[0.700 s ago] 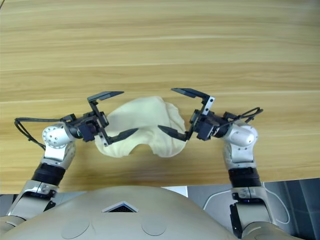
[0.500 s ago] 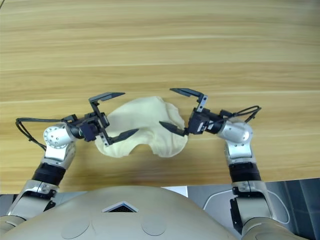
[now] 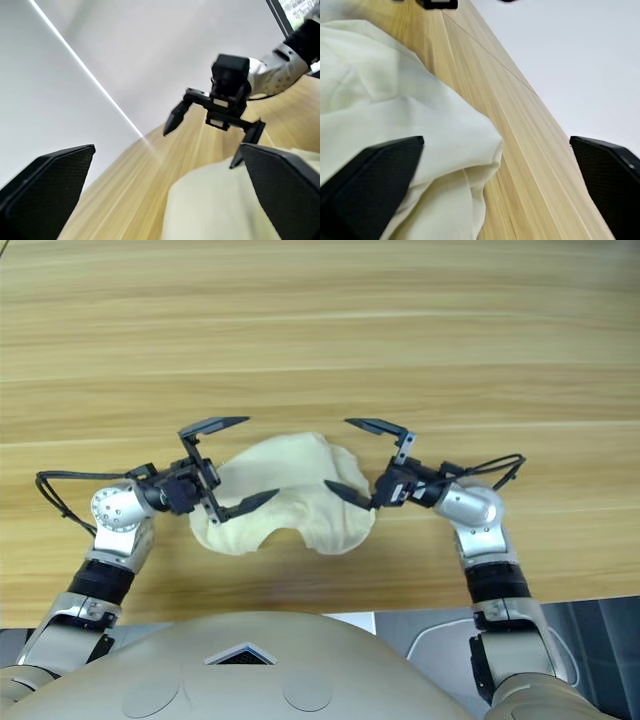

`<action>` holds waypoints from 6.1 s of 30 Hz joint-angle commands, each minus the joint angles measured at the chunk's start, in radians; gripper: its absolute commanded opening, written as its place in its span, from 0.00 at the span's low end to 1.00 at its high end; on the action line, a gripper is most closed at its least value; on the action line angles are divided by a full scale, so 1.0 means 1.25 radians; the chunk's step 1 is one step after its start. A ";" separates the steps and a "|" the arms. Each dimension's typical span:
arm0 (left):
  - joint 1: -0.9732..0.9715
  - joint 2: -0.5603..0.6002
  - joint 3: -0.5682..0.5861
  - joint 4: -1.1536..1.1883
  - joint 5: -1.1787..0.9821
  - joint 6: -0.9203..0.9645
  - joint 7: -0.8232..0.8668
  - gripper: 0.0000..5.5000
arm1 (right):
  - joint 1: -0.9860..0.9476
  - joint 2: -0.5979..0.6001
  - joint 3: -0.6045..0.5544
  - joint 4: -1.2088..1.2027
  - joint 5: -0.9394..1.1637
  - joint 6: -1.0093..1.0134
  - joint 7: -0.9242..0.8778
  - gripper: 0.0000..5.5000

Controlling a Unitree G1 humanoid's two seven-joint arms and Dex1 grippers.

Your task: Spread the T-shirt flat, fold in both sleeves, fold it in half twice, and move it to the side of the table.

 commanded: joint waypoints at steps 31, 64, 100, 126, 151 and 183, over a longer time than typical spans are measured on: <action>-0.018 0.004 -0.007 0.024 0.031 -0.004 0.007 0.98 | -0.011 -0.043 0.056 0.009 -0.013 -0.016 -0.065 0.98; -0.005 0.183 0.008 0.185 0.404 -0.025 0.155 0.98 | -0.007 -0.159 0.049 -0.078 0.016 0.004 -0.091 0.98; -0.078 0.332 -0.167 0.433 0.716 0.107 0.421 0.98 | -0.039 -0.252 0.047 0.102 -0.371 0.126 -0.339 0.98; 0.052 0.462 0.021 -0.028 -0.005 -0.038 0.179 0.98 | 0.107 -0.323 0.027 -0.158 -0.071 -0.014 -0.224 0.98; 0.256 0.524 0.050 -0.175 0.397 0.233 0.128 0.86 | 0.023 -0.227 0.208 -0.118 -0.369 0.123 -0.147 0.85; 0.322 0.525 0.124 -0.250 0.388 0.311 0.127 0.00 | -0.023 -0.166 0.268 -0.058 -0.397 0.147 -0.199 0.00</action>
